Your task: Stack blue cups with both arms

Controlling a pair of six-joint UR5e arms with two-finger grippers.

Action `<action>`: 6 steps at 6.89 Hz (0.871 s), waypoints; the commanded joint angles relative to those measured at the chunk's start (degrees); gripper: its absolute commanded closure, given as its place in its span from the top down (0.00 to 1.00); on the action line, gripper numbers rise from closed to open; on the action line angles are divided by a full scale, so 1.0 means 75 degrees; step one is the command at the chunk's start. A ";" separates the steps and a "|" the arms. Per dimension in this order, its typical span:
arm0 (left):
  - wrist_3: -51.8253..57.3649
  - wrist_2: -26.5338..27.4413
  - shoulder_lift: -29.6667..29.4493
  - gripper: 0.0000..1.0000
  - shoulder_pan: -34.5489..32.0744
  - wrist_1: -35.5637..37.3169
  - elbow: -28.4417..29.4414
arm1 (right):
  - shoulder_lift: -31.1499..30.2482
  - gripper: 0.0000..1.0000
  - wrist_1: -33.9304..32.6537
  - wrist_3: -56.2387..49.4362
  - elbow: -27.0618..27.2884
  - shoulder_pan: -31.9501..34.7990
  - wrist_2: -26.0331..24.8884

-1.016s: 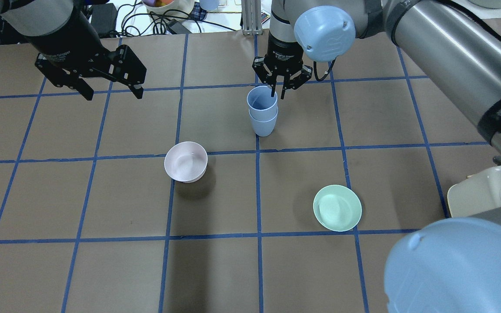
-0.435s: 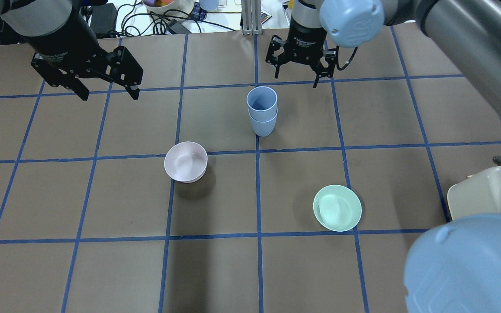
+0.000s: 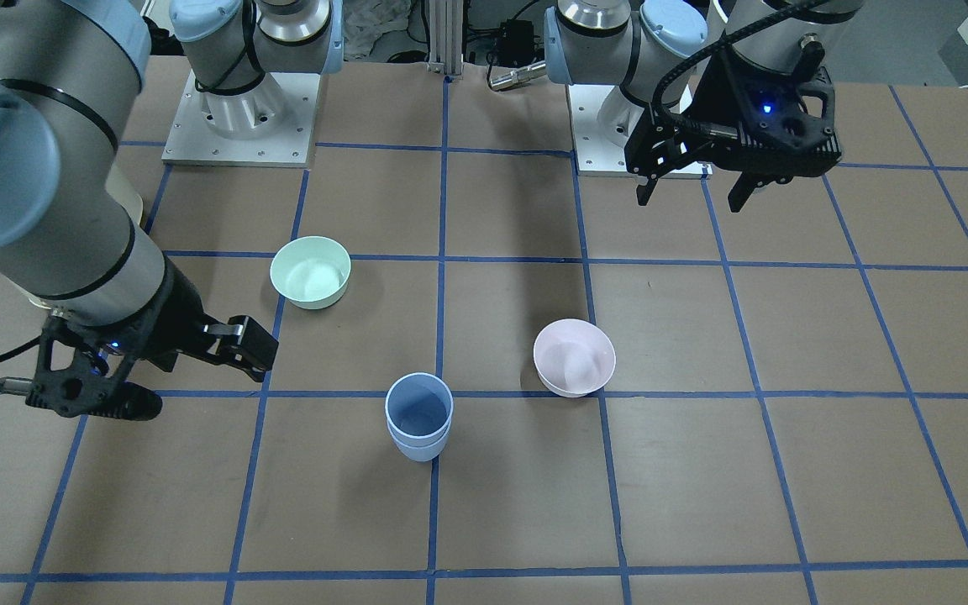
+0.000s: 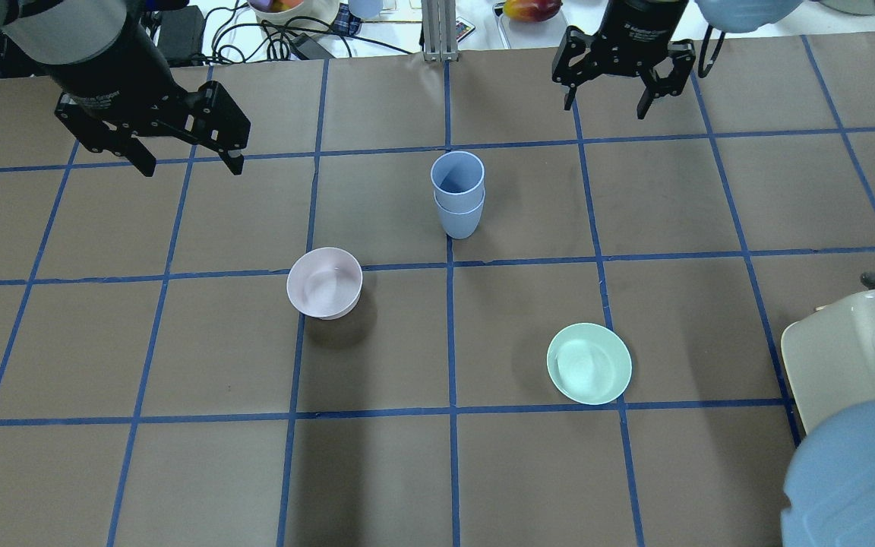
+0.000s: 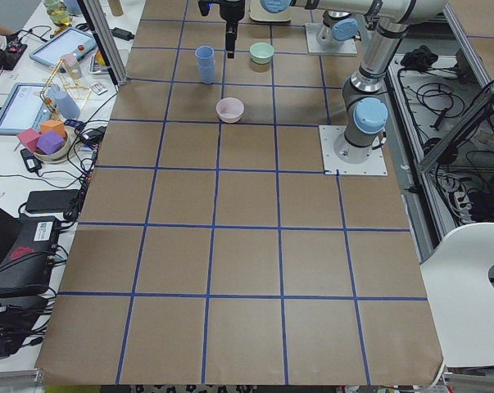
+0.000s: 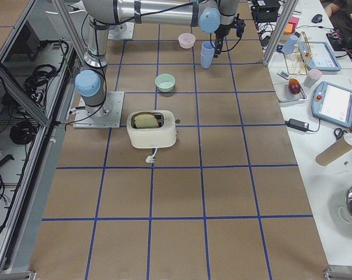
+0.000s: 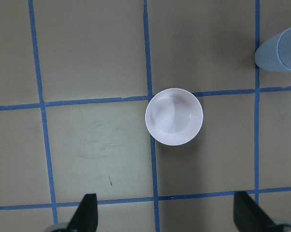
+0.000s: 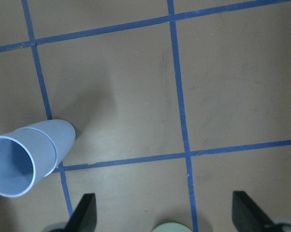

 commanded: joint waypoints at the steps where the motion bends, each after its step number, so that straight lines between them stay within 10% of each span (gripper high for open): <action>1: 0.0000 -0.0012 0.0000 1.00 0.0000 0.0000 0.0000 | -0.0778 1.00 0.0475 -0.0303 0.0326 -0.0230 -0.0110; 6: 0.0000 -0.0012 0.0000 1.00 0.0000 0.0000 0.0000 | -0.1813 1.00 0.0522 -0.0268 0.1066 -0.0184 -0.0520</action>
